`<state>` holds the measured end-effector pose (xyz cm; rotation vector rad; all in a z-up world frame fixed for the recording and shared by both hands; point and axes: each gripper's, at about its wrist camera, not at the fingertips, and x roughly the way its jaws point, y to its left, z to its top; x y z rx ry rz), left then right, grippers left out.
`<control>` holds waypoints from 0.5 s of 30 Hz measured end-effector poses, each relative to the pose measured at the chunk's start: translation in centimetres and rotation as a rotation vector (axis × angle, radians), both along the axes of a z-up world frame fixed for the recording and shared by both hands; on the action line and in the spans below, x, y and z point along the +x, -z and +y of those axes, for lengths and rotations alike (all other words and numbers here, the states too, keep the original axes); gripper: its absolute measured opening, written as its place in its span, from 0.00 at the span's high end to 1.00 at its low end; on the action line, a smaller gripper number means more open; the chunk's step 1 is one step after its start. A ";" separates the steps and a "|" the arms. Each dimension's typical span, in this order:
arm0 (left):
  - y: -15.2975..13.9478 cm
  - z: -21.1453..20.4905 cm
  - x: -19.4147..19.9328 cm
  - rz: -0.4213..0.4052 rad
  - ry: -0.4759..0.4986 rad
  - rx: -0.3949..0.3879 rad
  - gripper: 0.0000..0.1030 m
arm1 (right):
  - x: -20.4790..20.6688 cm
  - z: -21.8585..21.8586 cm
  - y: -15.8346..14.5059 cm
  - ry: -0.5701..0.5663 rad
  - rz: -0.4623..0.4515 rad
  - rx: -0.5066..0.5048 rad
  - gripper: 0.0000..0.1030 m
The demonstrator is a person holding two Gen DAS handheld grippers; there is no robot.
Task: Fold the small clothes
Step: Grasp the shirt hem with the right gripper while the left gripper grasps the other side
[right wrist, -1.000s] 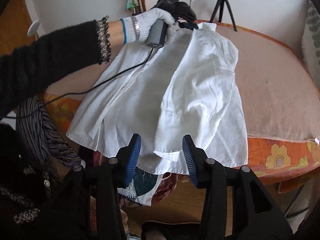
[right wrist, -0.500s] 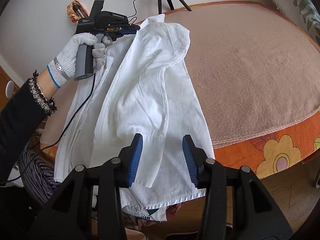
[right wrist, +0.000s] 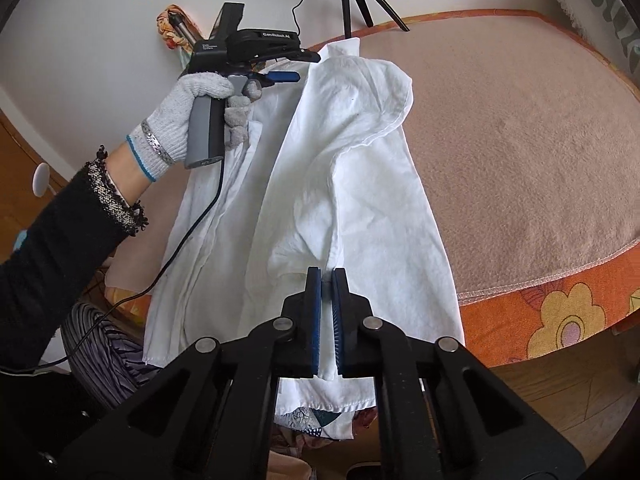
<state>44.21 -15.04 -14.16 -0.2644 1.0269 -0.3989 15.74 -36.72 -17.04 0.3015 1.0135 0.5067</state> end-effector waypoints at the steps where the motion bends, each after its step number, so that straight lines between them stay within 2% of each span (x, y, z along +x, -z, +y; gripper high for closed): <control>1: 0.3 -0.3 0.0 0.005 0.004 0.013 0.57 | -0.2 -0.1 -0.7 -0.007 -0.012 -0.002 0.94; 4: 1.1 -0.8 -0.2 0.015 0.026 0.013 0.93 | -0.7 -0.7 -2.3 0.001 -0.038 -0.036 0.94; 7: 1.3 -1.0 -0.8 0.005 0.039 0.014 0.96 | -0.2 -2.7 -3.0 0.065 -0.022 -0.032 0.94; 11: 1.4 -0.9 -1.0 0.000 0.037 0.022 0.98 | 0.2 -4.0 -1.9 0.101 0.038 -0.016 0.94; 15: 1.3 -0.3 -1.4 0.012 0.042 -0.019 0.99 | -0.2 -4.5 -1.2 0.086 0.095 0.082 0.94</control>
